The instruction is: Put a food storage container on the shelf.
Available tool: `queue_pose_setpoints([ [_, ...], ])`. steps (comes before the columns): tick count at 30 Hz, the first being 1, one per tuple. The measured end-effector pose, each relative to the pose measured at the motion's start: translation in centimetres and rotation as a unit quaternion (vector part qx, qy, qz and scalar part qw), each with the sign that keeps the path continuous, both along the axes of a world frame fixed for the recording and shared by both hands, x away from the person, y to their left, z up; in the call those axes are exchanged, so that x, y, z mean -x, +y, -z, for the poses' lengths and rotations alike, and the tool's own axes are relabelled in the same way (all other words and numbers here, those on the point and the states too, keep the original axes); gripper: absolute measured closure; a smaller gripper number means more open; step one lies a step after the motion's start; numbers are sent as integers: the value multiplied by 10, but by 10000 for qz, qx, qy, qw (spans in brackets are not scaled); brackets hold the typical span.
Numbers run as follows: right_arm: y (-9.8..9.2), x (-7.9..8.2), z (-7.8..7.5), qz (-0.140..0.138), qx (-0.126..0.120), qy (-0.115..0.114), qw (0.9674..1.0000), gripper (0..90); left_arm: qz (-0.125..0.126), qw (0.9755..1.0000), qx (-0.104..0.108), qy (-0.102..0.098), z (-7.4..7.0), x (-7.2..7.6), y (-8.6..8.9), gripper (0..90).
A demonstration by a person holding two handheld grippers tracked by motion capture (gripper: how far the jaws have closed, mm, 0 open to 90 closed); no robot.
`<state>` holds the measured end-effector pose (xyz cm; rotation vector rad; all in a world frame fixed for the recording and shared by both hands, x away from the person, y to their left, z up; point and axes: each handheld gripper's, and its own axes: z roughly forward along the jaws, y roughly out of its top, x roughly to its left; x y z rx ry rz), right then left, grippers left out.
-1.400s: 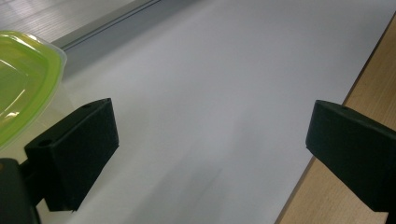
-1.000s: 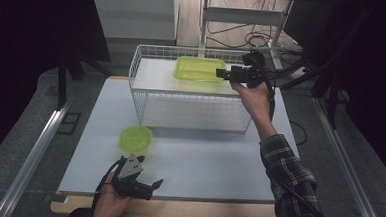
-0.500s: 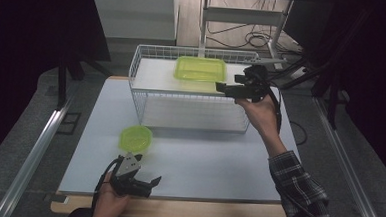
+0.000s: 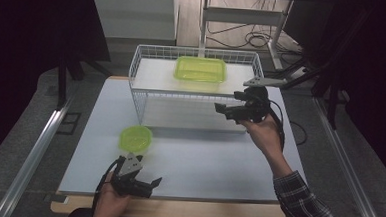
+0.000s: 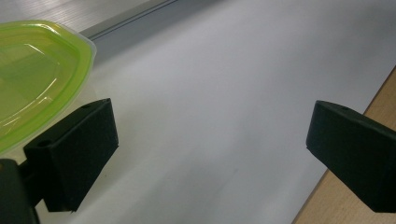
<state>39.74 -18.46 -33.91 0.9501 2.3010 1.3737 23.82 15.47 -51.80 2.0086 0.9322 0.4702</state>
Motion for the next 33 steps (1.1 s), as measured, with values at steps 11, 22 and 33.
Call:
queue_pose_setpoints([
  [11,-9,17,31,-193,43,90,9998,70,-4,10000,-35,-90,0,1,0,22],
  [22,-19,34,61,-171,53,224,9996,59,-20,9999,-71,-112,0,1,0,21],
  [33,-27,49,77,-25,139,115,9998,47,32,9998,-146,-114,1,1,-2,21],
])
